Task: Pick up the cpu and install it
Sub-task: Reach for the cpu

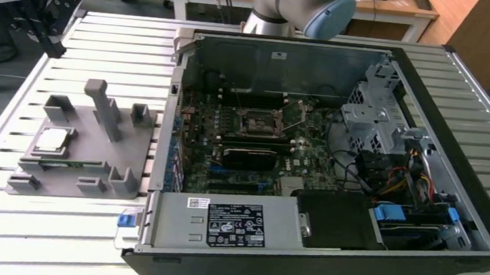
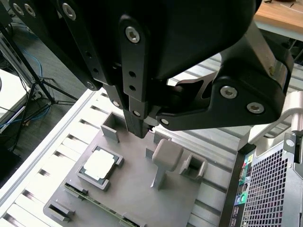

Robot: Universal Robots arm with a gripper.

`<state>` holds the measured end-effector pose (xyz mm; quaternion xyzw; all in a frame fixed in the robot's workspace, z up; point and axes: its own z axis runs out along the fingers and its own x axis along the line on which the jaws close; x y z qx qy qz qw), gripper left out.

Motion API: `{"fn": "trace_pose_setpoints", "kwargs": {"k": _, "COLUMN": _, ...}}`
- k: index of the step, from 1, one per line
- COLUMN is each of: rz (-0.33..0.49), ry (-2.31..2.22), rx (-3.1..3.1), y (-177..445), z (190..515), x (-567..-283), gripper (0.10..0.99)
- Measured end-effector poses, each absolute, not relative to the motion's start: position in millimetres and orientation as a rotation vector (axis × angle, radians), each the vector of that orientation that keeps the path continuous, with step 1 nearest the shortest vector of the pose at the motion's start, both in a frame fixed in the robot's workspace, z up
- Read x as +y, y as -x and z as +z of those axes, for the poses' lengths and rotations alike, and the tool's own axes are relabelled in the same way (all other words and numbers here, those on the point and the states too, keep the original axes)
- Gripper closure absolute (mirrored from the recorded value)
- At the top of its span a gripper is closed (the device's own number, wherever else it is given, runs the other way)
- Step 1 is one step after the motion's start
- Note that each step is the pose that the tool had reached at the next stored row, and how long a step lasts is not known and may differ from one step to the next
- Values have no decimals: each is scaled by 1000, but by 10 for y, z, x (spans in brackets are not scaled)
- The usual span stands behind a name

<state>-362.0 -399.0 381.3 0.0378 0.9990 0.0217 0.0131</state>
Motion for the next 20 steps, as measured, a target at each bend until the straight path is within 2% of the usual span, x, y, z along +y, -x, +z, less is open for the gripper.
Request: {"fn": "trace_pose_setpoints", "kwargs": {"k": 20, "rz": 68, "ry": -118, "rx": 3112, "y": 3804, "z": 3794, "x": -3989, "gripper": 980}}
